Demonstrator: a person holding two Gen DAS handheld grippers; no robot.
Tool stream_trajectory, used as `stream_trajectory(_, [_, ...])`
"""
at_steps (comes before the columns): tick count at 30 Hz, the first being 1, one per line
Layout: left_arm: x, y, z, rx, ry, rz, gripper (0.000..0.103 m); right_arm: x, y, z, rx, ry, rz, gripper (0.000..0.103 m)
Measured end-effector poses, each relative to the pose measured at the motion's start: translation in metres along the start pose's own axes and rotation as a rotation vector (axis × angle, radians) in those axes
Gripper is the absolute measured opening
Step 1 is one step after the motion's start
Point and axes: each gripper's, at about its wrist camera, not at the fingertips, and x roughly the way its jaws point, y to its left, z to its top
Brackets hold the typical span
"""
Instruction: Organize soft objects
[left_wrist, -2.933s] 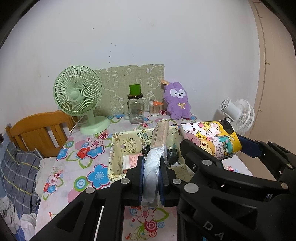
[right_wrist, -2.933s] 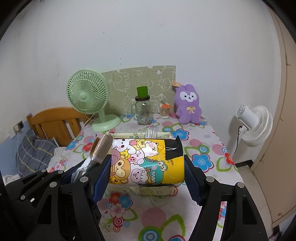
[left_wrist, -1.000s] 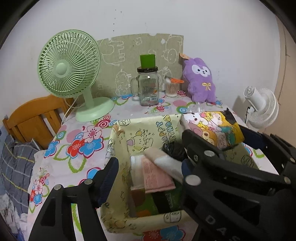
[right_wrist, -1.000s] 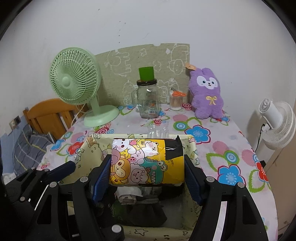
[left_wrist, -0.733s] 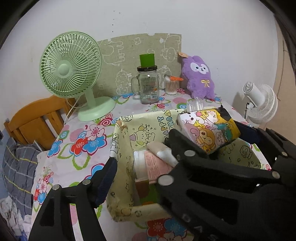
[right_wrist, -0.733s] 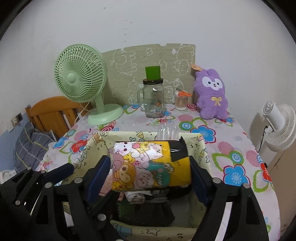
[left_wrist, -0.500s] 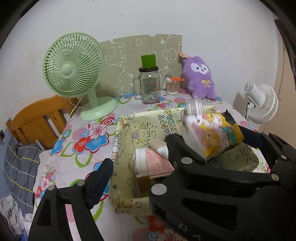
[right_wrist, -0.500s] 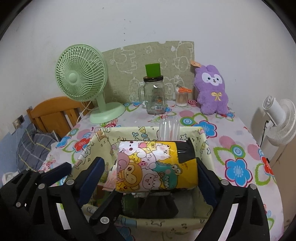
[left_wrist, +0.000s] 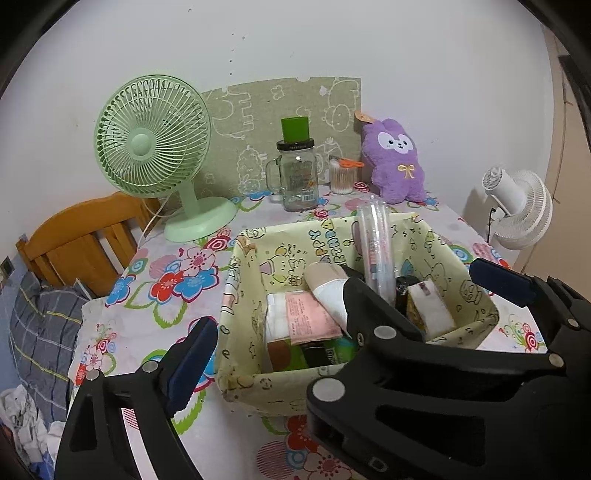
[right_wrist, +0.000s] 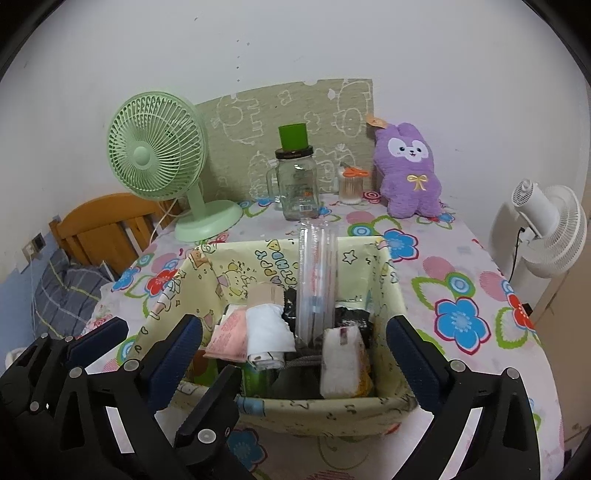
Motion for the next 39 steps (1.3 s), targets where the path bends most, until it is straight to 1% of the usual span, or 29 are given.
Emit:
stream_trajectory(3, [-0.003,-0.003,0.000,0.001,-0.004,-0.009,0.092,-0.006,-0.003,-0.001,0.001,-0.007,-0.010,0.101])
stream_trajectory(8, [-0.014,-0.010,0.000,0.005,-0.036,-0.030,0.092,-0.020,-0.008,-0.001,0.001,-0.022,-0.026,0.101])
stream_trajectory(14, [-0.025,-0.014,0.000,0.002,-0.052,-0.044,0.093,-0.036,-0.012,0.000,-0.008,-0.040,-0.062,0.101])
stream_trajectory(16, [-0.030,-0.014,-0.001,-0.001,-0.057,-0.045,0.093,-0.041,-0.014,-0.001,-0.005,-0.037,-0.077,0.103])
stream_trajectory(24, [-0.053,-0.009,-0.006,-0.009,-0.095,-0.024,0.098,-0.065,-0.018,-0.008,0.021,-0.063,-0.097,0.103])
stream_trajectory(26, [-0.057,-0.007,-0.007,-0.013,-0.098,-0.027,0.102,-0.071,-0.019,-0.009,0.023,-0.068,-0.097,0.103])
stream_trajectory(32, [-0.072,0.001,-0.014,-0.035,-0.119,-0.012,0.102,-0.093,-0.015,-0.014,-0.006,-0.096,-0.119,0.103])
stream_trajectory(39, [-0.090,0.010,-0.018,-0.069,-0.145,0.002,0.103,-0.117,-0.014,-0.019,0.000,-0.128,-0.126,0.103])
